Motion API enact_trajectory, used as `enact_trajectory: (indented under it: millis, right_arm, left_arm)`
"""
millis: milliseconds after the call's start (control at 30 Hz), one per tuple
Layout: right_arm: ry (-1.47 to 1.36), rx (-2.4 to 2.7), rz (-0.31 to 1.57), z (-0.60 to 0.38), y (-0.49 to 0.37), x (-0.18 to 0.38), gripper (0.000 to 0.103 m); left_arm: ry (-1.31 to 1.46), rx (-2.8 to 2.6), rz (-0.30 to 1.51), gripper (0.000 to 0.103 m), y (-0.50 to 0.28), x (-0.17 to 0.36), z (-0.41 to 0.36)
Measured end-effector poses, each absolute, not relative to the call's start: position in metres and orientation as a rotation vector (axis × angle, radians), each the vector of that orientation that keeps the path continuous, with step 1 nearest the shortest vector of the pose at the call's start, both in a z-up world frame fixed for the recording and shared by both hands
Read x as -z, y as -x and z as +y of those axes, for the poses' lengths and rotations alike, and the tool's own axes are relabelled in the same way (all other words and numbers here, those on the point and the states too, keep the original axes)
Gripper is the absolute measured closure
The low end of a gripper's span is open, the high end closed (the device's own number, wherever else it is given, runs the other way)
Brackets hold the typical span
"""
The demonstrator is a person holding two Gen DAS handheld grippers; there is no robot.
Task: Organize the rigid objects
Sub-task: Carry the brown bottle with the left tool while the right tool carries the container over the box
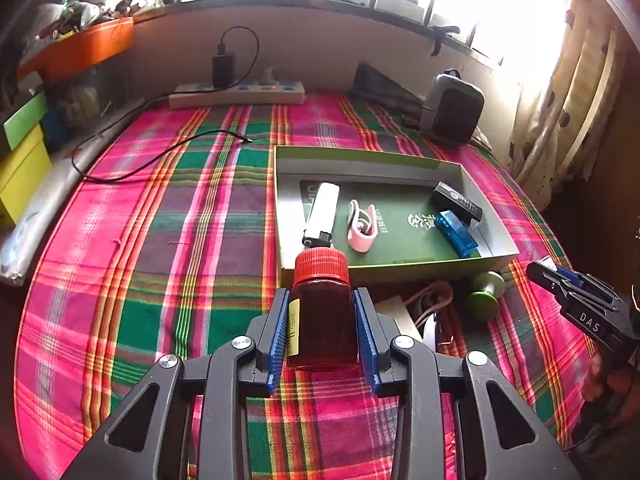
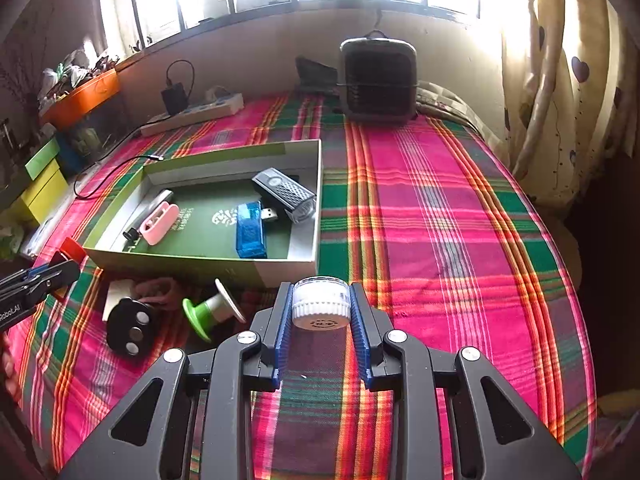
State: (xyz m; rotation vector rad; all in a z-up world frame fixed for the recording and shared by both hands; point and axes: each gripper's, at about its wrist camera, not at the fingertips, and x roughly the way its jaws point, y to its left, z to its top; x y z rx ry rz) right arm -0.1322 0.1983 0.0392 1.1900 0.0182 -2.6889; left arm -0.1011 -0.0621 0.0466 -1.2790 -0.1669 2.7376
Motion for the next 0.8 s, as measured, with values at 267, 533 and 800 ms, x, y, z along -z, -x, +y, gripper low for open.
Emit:
enact_trajectory:
  millis: [267, 533, 800]
  right_arm:
    - [-1.143, 2.641, 0.053, 0.18, 0.143, -0.052, 0.075]
    - [-1.131, 2.563, 0.078, 0.154, 0.161, -0.052, 0.075]
    - [-1.158, 2.477, 0.083, 0.135, 0.184, -0.042, 0.075]
  left_arm:
    - [1.278, -2.705, -0.169, 0.072, 0.117, -0.05, -0.06]
    - [1.267, -2.696, -0.188, 0.072, 0.135, -0.052, -0.062]
    - [1.284, -2.675, -0.192, 0.072, 0.16, -0.047, -0.062]
